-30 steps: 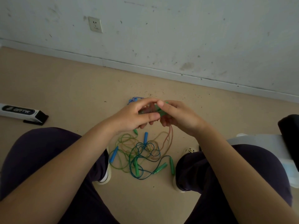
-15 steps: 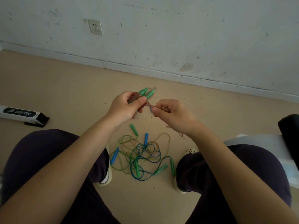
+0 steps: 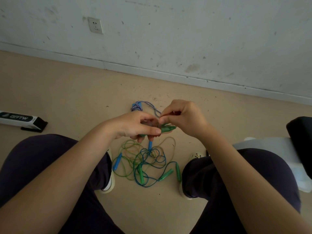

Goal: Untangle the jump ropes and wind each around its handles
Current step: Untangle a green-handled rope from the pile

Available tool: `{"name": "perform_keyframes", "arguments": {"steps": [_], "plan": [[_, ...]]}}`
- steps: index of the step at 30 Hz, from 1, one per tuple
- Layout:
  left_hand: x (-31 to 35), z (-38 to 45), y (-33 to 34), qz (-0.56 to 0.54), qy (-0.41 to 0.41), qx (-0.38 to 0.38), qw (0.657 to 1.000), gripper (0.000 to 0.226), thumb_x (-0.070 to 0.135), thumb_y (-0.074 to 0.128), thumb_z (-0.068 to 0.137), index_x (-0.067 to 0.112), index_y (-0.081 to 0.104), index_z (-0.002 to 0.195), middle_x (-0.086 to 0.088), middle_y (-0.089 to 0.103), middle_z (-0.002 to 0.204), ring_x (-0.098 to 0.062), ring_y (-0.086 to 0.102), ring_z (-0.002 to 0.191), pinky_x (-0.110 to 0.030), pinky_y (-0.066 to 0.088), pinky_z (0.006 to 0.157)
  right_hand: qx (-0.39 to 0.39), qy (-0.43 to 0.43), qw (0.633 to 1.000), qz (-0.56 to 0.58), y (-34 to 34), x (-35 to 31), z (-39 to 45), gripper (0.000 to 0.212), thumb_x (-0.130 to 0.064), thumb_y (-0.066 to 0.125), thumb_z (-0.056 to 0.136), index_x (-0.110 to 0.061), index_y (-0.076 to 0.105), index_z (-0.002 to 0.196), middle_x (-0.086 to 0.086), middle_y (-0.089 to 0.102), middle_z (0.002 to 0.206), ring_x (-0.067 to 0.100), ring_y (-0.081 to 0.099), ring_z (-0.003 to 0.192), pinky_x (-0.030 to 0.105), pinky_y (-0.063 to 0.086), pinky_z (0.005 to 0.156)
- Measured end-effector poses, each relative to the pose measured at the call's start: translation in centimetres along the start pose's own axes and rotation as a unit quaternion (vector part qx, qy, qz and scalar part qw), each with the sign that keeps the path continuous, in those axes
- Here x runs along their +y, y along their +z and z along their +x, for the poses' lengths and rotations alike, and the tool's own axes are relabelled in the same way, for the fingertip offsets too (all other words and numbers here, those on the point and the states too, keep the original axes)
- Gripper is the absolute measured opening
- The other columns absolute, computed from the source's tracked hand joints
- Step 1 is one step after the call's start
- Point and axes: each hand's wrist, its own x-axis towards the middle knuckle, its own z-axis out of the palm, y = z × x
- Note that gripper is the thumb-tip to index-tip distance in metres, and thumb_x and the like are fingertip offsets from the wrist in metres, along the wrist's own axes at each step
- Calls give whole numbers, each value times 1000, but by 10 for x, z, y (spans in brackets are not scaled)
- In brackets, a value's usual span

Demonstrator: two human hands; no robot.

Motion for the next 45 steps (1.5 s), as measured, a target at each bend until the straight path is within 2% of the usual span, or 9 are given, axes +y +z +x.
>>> {"name": "perform_keyframes", "arguments": {"steps": [6, 10, 13, 17, 21, 24, 29, 34, 45], "plan": [[2, -1, 9, -10, 36, 17, 999, 22, 17, 74, 87, 19, 68, 108, -1, 70, 76, -1, 59, 53, -15, 41, 46, -52, 83, 991, 93, 8, 0, 0, 14, -15, 84, 74, -17, 70, 74, -5, 64, 67, 2, 55, 59, 20, 45, 59], [0, 0, 13, 14, 67, 41, 997, 11, 30, 74, 87, 21, 70, 91, -1, 70, 70, -6, 59, 55, -23, 45, 49, -41, 99, 986, 126, 8, 4, 1, 33, -21, 88, 69, -24, 55, 75, 13, 61, 71, 18, 54, 66, 35, 43, 62], [1, 0, 13, 29, 75, 37, 996, 15, 31, 70, 91, 16, 68, 89, -5, 73, 74, -17, 58, 57, -28, 45, 51, -48, 99, 983, 149, 6, 7, 1, 46, -37, 88, 59, -30, 44, 70, 20, 55, 72, 23, 54, 75, 40, 41, 64], [-1, 2, 14, 25, 99, 51, 994, 22, 34, 75, 87, 21, 62, 100, -7, 74, 78, -36, 57, 57, -33, 45, 53, -44, 81, 984, 154, -1, 6, 1, 40, -16, 87, 69, -7, 48, 72, 9, 45, 69, 18, 43, 64, 31, 36, 57], [-4, 3, 12, -10, 136, 50, 989, 56, 42, 78, 78, 36, 49, 125, -9, 73, 80, -52, 64, 76, -37, 47, 51, -82, 114, 976, 167, -4, 2, -1, 37, -30, 83, 74, -2, 63, 88, 8, 62, 78, 17, 58, 71, 31, 48, 67], [-2, 3, 11, -31, 175, 82, 981, 54, 30, 75, 87, 44, 50, 132, -9, 72, 83, -49, 64, 78, -34, 49, 50, -118, 130, 961, 216, -2, -2, -4, 39, -45, 65, 88, -8, 68, 100, 13, 68, 85, 25, 62, 77, 39, 51, 71], [4, 3, 11, -131, 173, 191, 957, 23, 27, 71, 90, 20, 67, 112, -4, 71, 76, -29, 57, 57, -27, 44, 47, -134, 125, 941, 284, 3, -6, -1, 55, -52, 52, 94, -2, 54, 117, 12, 57, 84, 22, 44, 62, 25, 33, 51], [9, -1, -1, -227, 143, 221, 938, 50, 44, 79, 71, 17, 62, 108, -3, 70, 81, -16, 54, 55, -18, 40, 46, -103, 147, 962, 205, 7, -1, -2, 11, -20, 56, 99, -12, 60, 105, -6, 44, 60, 9, 35, 51, 20, 30, 46], [-1, 8, -8, -154, 118, 357, 914, 25, 26, 72, 89, 16, 63, 109, 2, 66, 72, -12, 60, 55, -19, 46, 51, -57, 102, 991, 67, 2, -17, -4, 30, -30, 53, 100, -11, 60, 78, -14, 38, 47, 3, 34, 41, 12, 28, 43]]}}
